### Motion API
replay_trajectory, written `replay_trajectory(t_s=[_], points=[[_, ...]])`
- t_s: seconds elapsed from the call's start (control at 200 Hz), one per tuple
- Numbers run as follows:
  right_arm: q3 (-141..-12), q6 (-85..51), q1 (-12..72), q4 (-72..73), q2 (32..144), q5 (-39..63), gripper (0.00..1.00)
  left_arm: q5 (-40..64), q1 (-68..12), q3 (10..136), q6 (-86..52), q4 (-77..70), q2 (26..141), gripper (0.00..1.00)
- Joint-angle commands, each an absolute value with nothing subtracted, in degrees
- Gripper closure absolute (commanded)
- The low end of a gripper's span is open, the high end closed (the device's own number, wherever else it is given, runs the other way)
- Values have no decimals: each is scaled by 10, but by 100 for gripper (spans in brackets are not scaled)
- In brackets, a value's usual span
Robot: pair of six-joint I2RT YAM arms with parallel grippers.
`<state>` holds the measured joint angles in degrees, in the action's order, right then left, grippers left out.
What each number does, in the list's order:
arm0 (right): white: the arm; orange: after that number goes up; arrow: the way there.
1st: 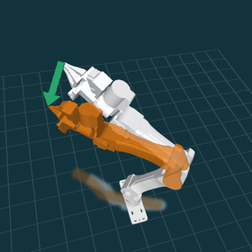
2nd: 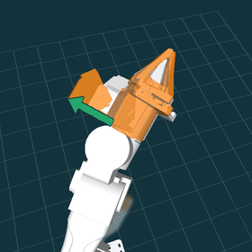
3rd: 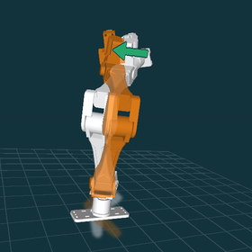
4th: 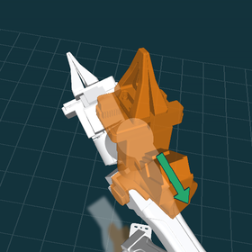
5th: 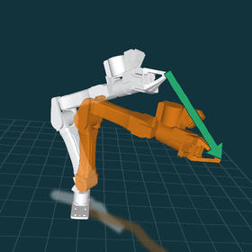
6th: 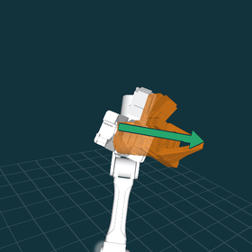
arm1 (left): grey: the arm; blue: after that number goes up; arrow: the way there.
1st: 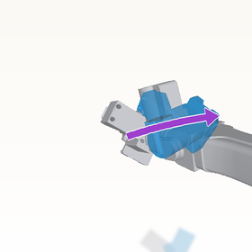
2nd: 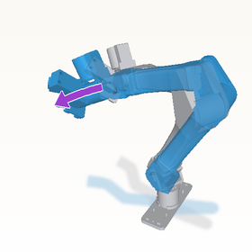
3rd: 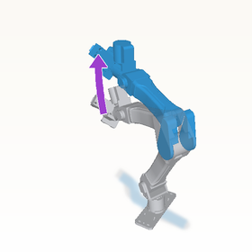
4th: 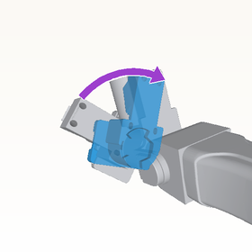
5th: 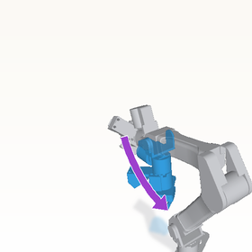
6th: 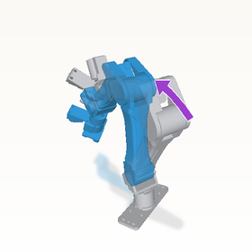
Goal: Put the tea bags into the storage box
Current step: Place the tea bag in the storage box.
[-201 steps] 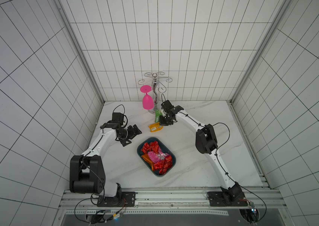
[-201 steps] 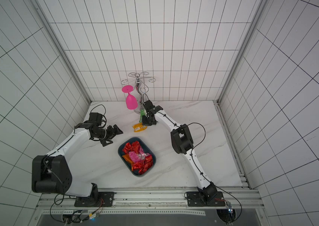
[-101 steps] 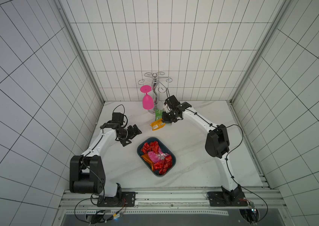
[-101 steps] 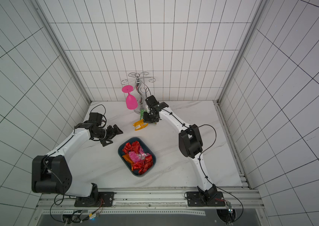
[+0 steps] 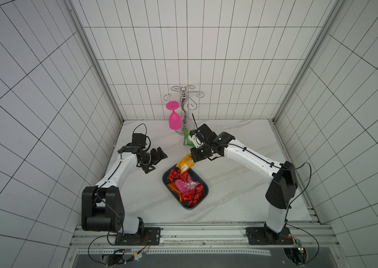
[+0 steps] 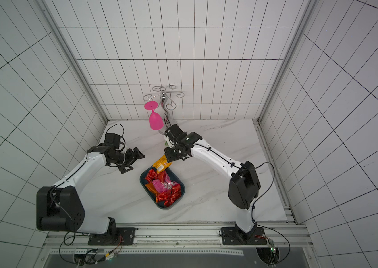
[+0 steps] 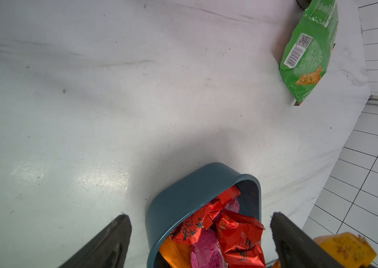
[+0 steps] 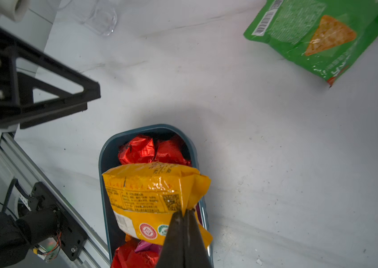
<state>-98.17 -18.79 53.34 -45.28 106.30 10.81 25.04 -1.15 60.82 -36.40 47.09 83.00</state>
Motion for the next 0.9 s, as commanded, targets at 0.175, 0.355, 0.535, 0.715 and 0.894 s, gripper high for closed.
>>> replay_trajectory(t_s=[0.175, 0.355, 0.535, 0.715, 0.894], points=[[-933, -168, 567, -438, 1073, 98, 100, 242, -10, 592, -366, 455, 809, 3], [-925, -147, 589, -432, 1091, 64, 100, 242, -9, 588, -365, 454, 808, 3], [-930, -125, 613, -436, 1097, 34, 88, 233, -9, 589, -360, 452, 808, 3], [-933, -121, 614, -435, 1071, 10, 54, 214, -8, 596, -352, 455, 809, 3], [-916, -167, 562, -433, 1005, -62, 15, 143, -4, 613, -333, 457, 801, 3]])
